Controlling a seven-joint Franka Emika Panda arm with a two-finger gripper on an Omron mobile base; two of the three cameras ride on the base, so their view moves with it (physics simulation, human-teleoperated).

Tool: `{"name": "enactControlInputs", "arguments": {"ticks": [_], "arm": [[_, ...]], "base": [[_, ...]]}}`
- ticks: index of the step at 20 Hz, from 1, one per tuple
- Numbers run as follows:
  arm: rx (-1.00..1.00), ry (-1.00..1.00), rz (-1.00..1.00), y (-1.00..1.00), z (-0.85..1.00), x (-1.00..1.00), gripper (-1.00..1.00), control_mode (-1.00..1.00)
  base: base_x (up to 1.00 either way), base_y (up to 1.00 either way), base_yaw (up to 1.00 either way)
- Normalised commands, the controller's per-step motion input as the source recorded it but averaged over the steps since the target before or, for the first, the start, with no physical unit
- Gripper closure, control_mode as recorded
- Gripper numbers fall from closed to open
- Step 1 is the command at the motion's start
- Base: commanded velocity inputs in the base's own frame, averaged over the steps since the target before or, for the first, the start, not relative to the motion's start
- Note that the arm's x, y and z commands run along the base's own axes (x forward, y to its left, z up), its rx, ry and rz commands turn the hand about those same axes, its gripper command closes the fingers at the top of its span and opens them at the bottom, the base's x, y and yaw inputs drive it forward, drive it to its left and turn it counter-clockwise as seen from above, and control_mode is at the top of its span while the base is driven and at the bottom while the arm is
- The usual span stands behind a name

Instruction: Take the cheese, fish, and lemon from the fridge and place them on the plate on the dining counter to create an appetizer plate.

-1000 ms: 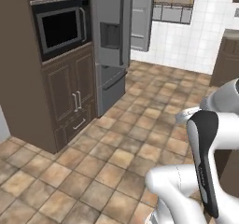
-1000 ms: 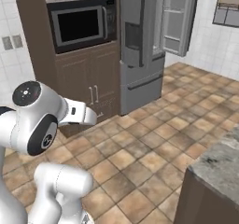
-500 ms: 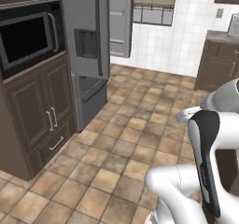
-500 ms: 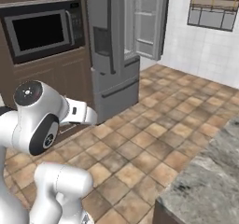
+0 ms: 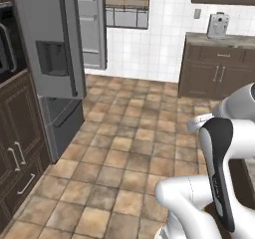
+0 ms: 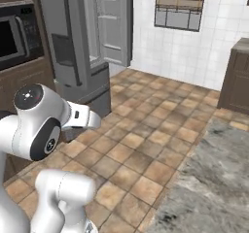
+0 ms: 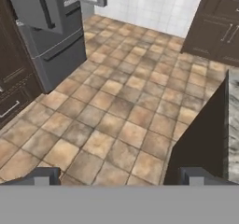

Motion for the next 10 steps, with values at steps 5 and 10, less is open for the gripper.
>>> {"name": "enactControlInputs", "arguments": {"ticks": [5,10], "arm": [[0.00,0.00,0.00,0.00,0.00,0.00,-1.00,1.00],[0.00,0.00,0.00,0.00,0.00,0.00,-1.00,1.00]], "base": [[0.79,0.01,-0.37],[0.98,0.39,-0.26]]}}
